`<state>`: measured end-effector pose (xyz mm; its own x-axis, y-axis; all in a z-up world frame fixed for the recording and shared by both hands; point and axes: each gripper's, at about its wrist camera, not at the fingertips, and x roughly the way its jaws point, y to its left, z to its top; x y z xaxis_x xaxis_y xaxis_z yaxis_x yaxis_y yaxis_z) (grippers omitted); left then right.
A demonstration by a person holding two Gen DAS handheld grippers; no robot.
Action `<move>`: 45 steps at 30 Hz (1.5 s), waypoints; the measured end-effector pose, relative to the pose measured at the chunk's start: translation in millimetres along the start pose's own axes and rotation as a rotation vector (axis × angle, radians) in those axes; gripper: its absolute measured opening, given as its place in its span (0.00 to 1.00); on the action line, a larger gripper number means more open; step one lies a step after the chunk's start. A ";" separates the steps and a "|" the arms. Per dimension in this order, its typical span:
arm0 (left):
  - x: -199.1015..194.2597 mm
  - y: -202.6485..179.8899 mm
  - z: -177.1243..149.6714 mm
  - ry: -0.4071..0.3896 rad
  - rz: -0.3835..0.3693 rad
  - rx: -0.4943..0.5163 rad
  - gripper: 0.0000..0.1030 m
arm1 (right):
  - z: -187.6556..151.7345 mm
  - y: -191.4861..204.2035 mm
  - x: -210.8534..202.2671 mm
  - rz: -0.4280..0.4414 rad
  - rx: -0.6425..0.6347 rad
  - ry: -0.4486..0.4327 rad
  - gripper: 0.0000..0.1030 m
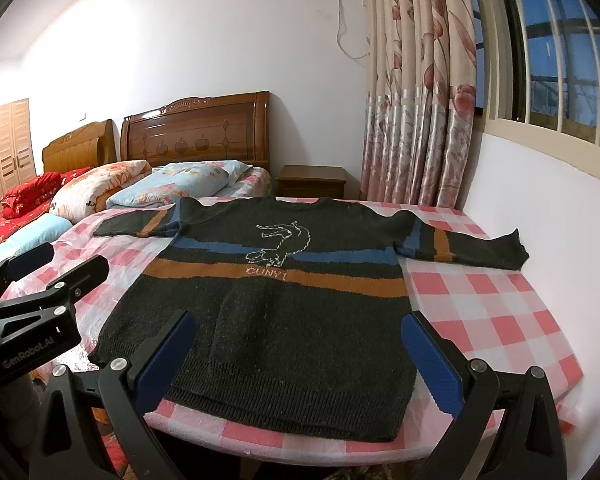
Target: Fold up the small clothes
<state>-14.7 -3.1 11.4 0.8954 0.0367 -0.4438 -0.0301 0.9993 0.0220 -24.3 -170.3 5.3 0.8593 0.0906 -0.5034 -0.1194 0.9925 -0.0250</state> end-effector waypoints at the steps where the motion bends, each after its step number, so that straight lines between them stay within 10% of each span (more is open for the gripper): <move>1: -0.3 -0.4 0.0 0.000 -0.001 0.000 0.86 | 0.6 -0.4 0.0 0.001 0.000 0.000 1.00; 33: 1.5 -4.1 -0.5 0.006 -0.014 0.006 0.86 | -5.8 -0.8 4.0 0.007 0.017 0.009 1.00; 45: 138.3 -20.1 0.8 0.231 -0.051 0.089 0.86 | 9.9 -67.7 121.9 -0.024 0.205 0.211 1.00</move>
<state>110.1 -18.1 -49.7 0.7690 -0.0033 -0.6393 0.0614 0.9958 0.0687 93.4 -225.7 -45.8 0.7355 0.0697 -0.6740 0.0212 0.9918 0.1256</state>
